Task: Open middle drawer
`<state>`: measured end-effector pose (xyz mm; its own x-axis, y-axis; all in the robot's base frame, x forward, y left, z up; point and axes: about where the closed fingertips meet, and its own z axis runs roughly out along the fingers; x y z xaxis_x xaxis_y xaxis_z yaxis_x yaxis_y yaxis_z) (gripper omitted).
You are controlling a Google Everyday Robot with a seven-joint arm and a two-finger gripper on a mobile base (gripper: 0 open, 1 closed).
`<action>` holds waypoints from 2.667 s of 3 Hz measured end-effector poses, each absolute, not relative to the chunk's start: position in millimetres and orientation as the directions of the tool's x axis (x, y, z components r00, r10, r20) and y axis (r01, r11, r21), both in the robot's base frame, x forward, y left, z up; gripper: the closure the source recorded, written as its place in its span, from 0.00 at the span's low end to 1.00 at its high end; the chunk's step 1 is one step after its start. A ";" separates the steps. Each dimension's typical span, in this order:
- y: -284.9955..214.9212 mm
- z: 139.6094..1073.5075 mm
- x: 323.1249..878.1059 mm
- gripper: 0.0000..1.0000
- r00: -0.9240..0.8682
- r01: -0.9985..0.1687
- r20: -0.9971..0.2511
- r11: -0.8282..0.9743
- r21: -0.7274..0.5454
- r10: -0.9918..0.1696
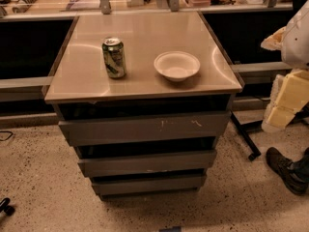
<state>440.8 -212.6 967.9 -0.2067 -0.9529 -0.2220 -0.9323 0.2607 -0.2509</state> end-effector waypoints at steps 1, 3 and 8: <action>-204.9 927.7 449.7 0.00 -0.193 -0.943 -0.247 0.249 -0.219 -0.950; -192.8 867.3 453.5 0.00 -0.203 -0.961 -0.262 0.243 -0.130 -0.944; -147.1 579.4 509.3 0.00 -0.068 -0.991 -0.387 0.105 -0.078 -0.920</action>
Offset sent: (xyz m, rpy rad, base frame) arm 0.0179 0.0337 -0.1749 0.1152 0.2216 0.0427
